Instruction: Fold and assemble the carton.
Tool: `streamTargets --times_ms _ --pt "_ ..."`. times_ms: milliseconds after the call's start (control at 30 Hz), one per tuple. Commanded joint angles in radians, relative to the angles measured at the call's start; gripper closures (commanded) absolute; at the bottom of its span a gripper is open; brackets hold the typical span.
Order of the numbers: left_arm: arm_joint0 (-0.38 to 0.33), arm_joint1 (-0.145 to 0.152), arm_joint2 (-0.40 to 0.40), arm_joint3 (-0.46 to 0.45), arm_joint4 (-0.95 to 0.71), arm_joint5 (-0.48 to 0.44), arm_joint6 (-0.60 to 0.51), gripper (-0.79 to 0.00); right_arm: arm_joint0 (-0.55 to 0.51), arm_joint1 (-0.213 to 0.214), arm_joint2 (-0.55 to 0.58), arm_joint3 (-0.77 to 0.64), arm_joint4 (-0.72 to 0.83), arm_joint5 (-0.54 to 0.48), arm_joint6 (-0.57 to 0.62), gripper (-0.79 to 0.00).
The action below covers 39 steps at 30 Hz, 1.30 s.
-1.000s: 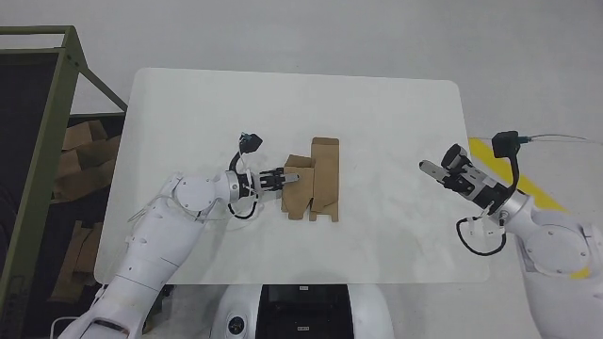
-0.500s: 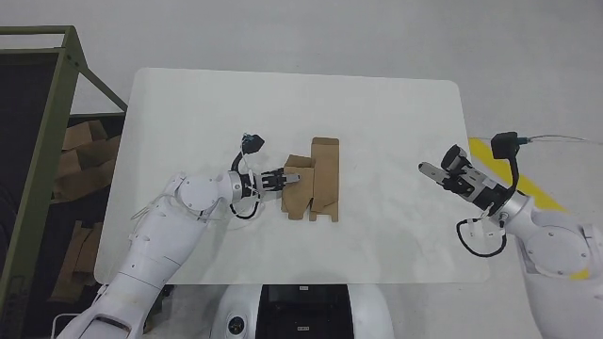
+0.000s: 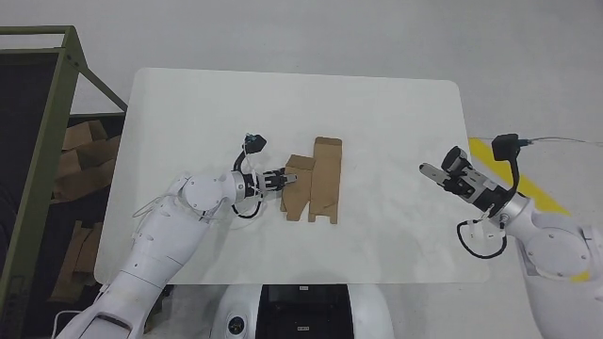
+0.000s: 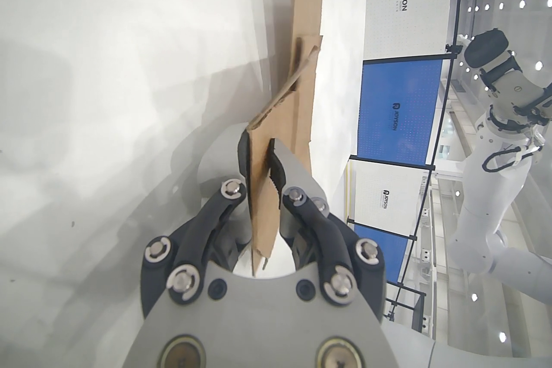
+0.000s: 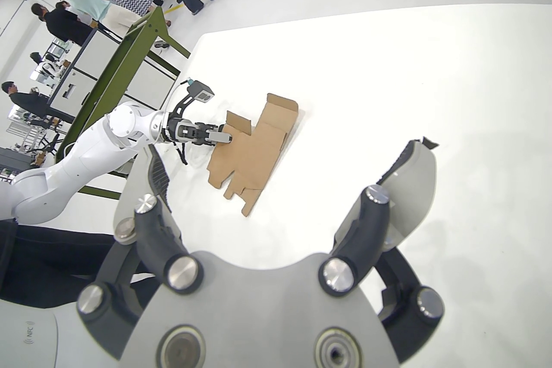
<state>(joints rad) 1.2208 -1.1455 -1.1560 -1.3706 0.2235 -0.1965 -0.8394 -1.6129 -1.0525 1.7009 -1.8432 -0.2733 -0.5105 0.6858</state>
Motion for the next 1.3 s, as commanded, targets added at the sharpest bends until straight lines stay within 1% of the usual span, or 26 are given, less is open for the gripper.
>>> streamTargets --times_ms 0,167,367,467,667,733,900,1100,1267 --pt "0.000 0.000 0.001 0.001 -0.007 -0.003 0.000 0.000 -0.001 0.001 0.000 -0.001 0.000 0.000 -0.003 -0.785" --pt "0.007 0.003 -0.004 -0.013 -0.020 -0.018 0.008 0.000 -0.004 0.004 -0.001 -0.003 0.002 -0.003 -0.007 -0.785" --pt "0.027 0.008 -0.034 -0.052 -0.089 -0.050 0.012 0.000 -0.006 0.006 -0.006 -0.012 0.020 -0.006 -0.010 -0.785" --pt "0.034 0.010 -0.051 -0.067 -0.148 -0.054 0.000 0.000 -0.003 0.008 -0.016 -0.005 0.057 -0.016 0.004 -0.785" --pt "0.037 0.014 -0.077 -0.090 -0.222 -0.067 -0.011 0.000 0.022 0.010 -0.045 0.039 0.193 -0.039 0.054 -0.785" --pt "0.037 0.016 -0.087 -0.095 -0.231 -0.067 -0.009 0.000 0.031 0.011 -0.059 0.053 0.257 -0.052 0.084 -0.785" --pt "0.043 0.020 -0.098 -0.120 -0.230 -0.073 0.007 0.000 0.058 0.012 -0.108 0.081 0.360 -0.062 0.145 -0.785" --pt "0.055 0.025 -0.118 -0.151 -0.255 -0.082 0.015 0.000 0.091 0.009 -0.179 0.104 0.372 -0.047 0.158 -0.785" --pt "0.066 0.030 -0.144 -0.186 -0.273 -0.081 0.016 0.000 0.132 0.002 -0.251 0.127 0.354 -0.004 0.142 -0.785"
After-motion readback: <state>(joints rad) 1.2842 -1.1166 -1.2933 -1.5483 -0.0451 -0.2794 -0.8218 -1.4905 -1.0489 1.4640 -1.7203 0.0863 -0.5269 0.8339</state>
